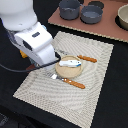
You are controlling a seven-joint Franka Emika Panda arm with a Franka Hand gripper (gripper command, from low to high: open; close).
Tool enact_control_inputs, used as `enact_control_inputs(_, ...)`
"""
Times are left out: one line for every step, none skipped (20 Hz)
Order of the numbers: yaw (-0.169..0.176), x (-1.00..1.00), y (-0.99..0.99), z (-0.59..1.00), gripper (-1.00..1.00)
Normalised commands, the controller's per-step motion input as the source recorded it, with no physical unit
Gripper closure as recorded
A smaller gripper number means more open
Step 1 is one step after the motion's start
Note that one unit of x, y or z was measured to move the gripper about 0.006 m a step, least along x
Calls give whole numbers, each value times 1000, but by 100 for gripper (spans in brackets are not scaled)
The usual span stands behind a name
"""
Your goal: Interact with the objects in diverse but meaningful ways.
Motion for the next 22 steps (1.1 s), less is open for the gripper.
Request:
enact_control_inputs(-155,771,-157,60,100)
enact_control_inputs(-145,791,-131,49,100)
enact_control_inputs(-122,789,-157,11,100)
enact_control_inputs(-86,823,-191,0,100)
enact_control_inputs(-73,894,-234,17,100)
enact_control_inputs(-69,906,-289,26,100)
enact_control_inputs(-66,877,-357,29,100)
enact_control_inputs(-65,914,-346,49,100)
enact_control_inputs(-64,926,-331,26,100)
enact_control_inputs(-63,929,-311,11,100)
enact_control_inputs(-64,929,-303,0,100)
enact_control_inputs(-65,926,-291,0,100)
enact_control_inputs(-65,923,-274,0,100)
enact_control_inputs(-65,900,-280,0,100)
enact_control_inputs(-65,863,-291,0,100)
enact_control_inputs(-64,831,-306,0,100)
enact_control_inputs(-64,820,-289,0,100)
enact_control_inputs(-64,740,-289,0,100)
enact_control_inputs(-60,600,-263,0,100)
enact_control_inputs(-40,480,-180,-66,100)
enact_control_inputs(-26,397,-154,-111,100)
enact_control_inputs(-25,331,-134,-137,100)
